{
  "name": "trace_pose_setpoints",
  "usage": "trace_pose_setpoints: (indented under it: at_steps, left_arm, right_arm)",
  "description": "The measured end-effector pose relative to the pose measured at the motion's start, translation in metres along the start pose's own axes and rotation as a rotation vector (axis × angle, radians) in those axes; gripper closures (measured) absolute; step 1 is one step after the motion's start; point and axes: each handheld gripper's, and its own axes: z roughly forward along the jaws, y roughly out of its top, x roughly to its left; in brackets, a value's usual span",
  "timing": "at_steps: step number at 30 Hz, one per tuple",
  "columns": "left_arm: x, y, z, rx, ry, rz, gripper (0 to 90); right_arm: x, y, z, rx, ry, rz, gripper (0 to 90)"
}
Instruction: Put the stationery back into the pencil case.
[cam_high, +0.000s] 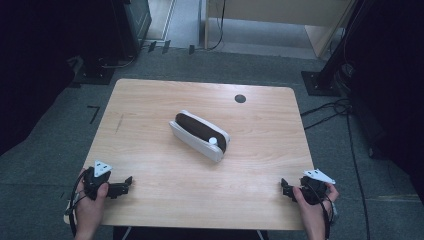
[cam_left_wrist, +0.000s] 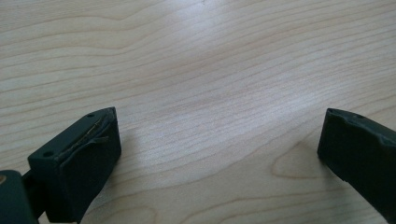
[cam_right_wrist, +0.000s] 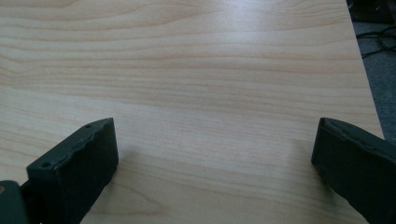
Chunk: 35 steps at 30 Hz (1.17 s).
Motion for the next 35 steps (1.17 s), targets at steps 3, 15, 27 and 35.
trace_pose_setpoints:
  at_steps: [3, 15, 27, 35]
  left_arm:
    - [0.0, 0.0, 0.0, 0.0, 0.0, 0.0, 0.0]
    - [0.0, 0.0, 0.0001, -0.001, 0.001, 0.001, 0.0]
    - [0.0, 0.0, 0.0, -0.001, 0.001, 0.0, 0.0]
    - [-0.0001, 0.0, 0.0, -0.001, 0.001, 0.0, 0.0]
  right_arm:
    - [0.0005, -0.0013, -0.0008, 0.001, 0.002, -0.026, 0.5]
    - [0.002, -0.0009, -0.0003, 0.001, 0.016, -0.036, 1.5]
    - [0.0024, -0.0004, 0.0003, 0.001, 0.018, -0.038, 1.5]
    - [0.0026, -0.0004, 0.0001, 0.003, 0.016, -0.036, 1.4]
